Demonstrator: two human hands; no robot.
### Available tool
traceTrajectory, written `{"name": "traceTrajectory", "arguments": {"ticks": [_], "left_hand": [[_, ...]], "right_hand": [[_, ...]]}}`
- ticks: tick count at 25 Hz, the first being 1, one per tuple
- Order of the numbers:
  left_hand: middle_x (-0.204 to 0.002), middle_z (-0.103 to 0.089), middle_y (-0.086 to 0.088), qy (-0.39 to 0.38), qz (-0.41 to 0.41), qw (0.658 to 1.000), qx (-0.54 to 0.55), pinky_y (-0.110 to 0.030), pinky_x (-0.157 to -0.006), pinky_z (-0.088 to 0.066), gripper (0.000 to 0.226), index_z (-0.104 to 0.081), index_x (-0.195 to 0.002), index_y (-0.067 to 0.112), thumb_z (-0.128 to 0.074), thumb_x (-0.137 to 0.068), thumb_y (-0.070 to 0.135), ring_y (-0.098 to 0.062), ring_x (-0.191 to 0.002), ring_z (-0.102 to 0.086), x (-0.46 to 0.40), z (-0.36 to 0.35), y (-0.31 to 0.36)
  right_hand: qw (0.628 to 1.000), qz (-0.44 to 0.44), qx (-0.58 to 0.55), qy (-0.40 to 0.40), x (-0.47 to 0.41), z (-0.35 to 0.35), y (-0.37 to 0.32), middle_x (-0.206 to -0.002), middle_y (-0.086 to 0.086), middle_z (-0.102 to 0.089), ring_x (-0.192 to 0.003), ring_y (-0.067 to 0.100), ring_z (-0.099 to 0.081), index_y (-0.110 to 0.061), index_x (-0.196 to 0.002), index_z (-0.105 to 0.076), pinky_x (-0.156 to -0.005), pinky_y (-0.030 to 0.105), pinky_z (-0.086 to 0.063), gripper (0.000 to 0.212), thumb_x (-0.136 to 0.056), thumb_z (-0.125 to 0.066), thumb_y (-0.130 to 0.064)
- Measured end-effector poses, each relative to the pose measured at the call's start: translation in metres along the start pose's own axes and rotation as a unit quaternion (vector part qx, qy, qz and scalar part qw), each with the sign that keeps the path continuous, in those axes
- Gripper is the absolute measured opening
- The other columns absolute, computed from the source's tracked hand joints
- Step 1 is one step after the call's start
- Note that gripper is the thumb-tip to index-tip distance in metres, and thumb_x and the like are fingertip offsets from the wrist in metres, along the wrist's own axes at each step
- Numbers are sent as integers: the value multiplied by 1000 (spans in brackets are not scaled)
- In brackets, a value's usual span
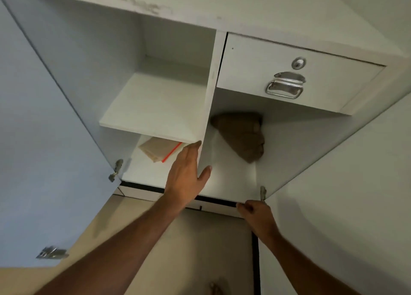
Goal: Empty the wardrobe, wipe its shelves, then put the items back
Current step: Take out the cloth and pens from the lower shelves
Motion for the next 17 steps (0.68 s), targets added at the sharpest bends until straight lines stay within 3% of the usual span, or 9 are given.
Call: {"name": "traceTrajectory", "arguments": {"ticks": [2, 6, 8, 10, 13, 17], "left_hand": [[-165, -24, -10, 42, -11, 993, -106, -46, -123, -25, 86, -16, -159, 11, -42, -94, 61, -27, -153, -20, -45, -40, -30], [-166, -19, -14, 78, -9, 975, -210, -47, -126, -5, 92, -13, -159, 7, -21, -93, 70, -31, -155, -10, -107, -119, -92], [-162, -27, -17, 130, -28, 960, -248, -47, -126, -6, 85, -19, -157, 3, -30, -98, 64, -32, -153, -16, -123, -150, -118], [-154, -41, -20, 233, -73, 937, -249, -47, -125, -11, 73, -30, -151, 0, -47, -100, 51, -34, -148, -30, -133, -169, -136], [-141, -55, -21, 353, -126, 900, -224, -41, -124, -8, 61, -39, -141, 2, -57, -97, 40, -34, -139, -40, -148, -192, -157], [-125, -64, -21, 460, -158, 854, -185, -42, -122, -14, 50, -46, -126, 5, -65, -89, 32, -32, -129, -45, -167, -208, -164]], "right_hand": [[1000, 1, 13, 6, -47, -18, 17, -41, -11, -35, -44, 9, -36, -27, -44, -36, -56, 28, -33, 57, -92, -68, -29], [996, 11, 91, 20, -142, -51, 59, -49, -6, -40, -46, 10, -41, -20, -52, -35, -53, 25, -36, 52, -94, -64, -32], [991, 14, 128, 33, -185, -64, 76, -52, -6, -46, -49, 9, -46, -19, -56, -40, -51, 23, -38, 47, -93, -62, -36], [987, 25, 153, 47, -227, -74, 98, -62, -5, -54, -58, 12, -55, -19, -66, -48, -57, 25, -45, 37, -92, -64, -39], [974, 19, 214, 73, -297, -87, 135, -91, 1, -63, -85, 20, -63, -18, -95, -58, -72, 31, -50, 26, -89, -67, -42], [949, 7, 303, 81, -389, -87, 147, -138, 12, -47, -124, 35, -48, -16, -138, -45, -95, 42, -46, 68, -85, -71, -48]]}}
Point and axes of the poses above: each hand's wrist, its own x-axis away from the middle knuckle, its own z-axis out of the back of the hand, y = z × x, the point moved 1 cm from there along -x, towards the middle knuckle
